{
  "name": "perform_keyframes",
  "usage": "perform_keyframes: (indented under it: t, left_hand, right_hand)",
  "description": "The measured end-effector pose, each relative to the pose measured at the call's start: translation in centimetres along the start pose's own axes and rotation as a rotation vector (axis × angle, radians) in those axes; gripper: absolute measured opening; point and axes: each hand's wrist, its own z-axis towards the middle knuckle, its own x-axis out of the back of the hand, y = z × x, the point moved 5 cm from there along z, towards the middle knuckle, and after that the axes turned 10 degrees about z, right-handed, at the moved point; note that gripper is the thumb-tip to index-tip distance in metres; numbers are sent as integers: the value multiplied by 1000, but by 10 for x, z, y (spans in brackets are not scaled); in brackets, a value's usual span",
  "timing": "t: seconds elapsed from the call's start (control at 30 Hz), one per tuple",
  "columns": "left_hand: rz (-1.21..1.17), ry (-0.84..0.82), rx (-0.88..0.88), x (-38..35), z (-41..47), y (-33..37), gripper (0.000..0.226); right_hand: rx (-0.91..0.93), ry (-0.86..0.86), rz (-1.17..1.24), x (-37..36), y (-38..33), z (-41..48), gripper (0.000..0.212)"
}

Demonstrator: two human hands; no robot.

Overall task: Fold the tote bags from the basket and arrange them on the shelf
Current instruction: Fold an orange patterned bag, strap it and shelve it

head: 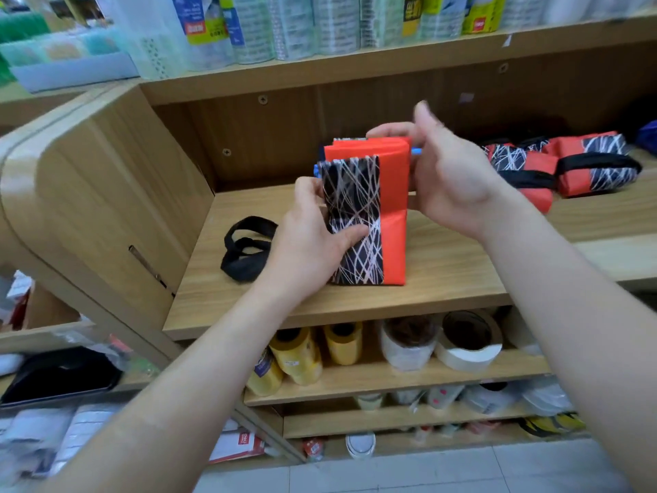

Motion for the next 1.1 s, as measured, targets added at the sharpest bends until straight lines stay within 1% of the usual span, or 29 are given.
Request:
perform_keyframes:
  t: [0.03, 0.07, 0.1, 0.13, 0.2, 0.23, 0.27, 0.3, 0.37, 0.4, 0.43, 0.47, 0.5, 0.53, 0.57, 0.6, 0.63, 0.67, 0.73, 0.8, 0.83, 0.9, 0.97, 1.0, 1.03, 1.07, 1.1]
  left_hand:
    - [3, -3, 46, -4, 1, -2, 55]
    - [6, -2, 76, -7, 2, -4, 55]
    - [19, 1, 88, -10, 2, -5, 55]
    - [42, 6, 86, -12, 2, -5, 56]
    - [104, 20, 63, -15, -1, -5, 58]
    - [144, 24, 45, -15, -4, -5, 59]
    - [184, 33, 21, -16, -7, -4, 62]
    - [219, 56, -16, -17, -11, -4, 64]
    - [287, 170, -149, -14, -19, -3, 63]
    - [319, 224, -251, -11, -22, -2, 59]
    - [323, 213, -377, -11, -24, -2, 50]
    - [284, 111, -493, -13, -26, -4, 42]
    - [233, -69, -565, -16, -30, -6, 42]
    - [219, -257, -598, -19, -35, -11, 53]
    - [239, -378, -614, -21, -41, -15, 68]
    - [280, -412, -632, -20, -44, -19, 76]
    - [288, -379, -636, -19, -44, -21, 72]
    - [248, -321, -604, -16, -43, -21, 59]
    - [71, -224, -451, -9, -37, -19, 34]
    - [-53, -146, -307, -7, -31, -15, 22]
    - [-70, -89, -264, -7, -28, -13, 22]
    - [-17, 24, -194, -8, -25, -10, 31]
    - [54, 84, -124, -8, -23, -7, 43]
    - [76, 88, -90, -9, -22, -6, 51]
    - [124, 89, -69, -10, -21, -4, 60]
    - [222, 82, -55, -12, -21, -2, 67]
    - [351, 80, -50, -14, -21, 1, 68]
  right_hand:
    - [-8, 1, 27, -1, 5, -1, 58]
    - [31, 25, -22, -2, 9, -1, 60]
    - [113, 69, -138, -2, 11, -2, 54]
    - [218, 136, -257, -3, 13, -3, 41]
    - [412, 263, -366, -3, 11, -4, 15]
    - [465, 306, -386, -2, 12, -3, 12]
    - [500, 343, -411, 0, 14, -2, 15]
    - [525, 379, -452, 4, 17, 1, 18]
    - [544, 423, -548, 9, 28, 5, 20]
    - [529, 430, -582, 10, 35, 7, 20]
    - [502, 429, -596, 12, 41, 9, 21]
    - [470, 427, -601, 15, 47, 11, 21]
    - [437, 424, -611, 17, 50, 13, 22]
    - [394, 414, -629, 19, 51, 15, 23]
    - [341, 396, -640, 19, 52, 17, 23]
    - [283, 367, -639, 18, 53, 19, 24]
    - [231, 332, -643, 17, 54, 20, 26]
    - [193, 297, -662, 15, 56, 22, 29]
    - [141, 220, -664, 11, 58, 20, 34]
    - [85, 159, -537, 5, 56, 12, 38]
    - [52, 153, -463, 4, 53, 7, 43]
    - [-47, 167, -346, 5, 45, -3, 64]
    - [-162, 87, -176, 3, 43, -12, 86]
    - [-187, 46, -136, 0, 42, -15, 91]
    - [-182, 32, -142, -2, 40, -19, 89]
    - [-153, 50, -175, -3, 38, -21, 80]
    - [-110, 90, -207, -5, 36, -24, 65]
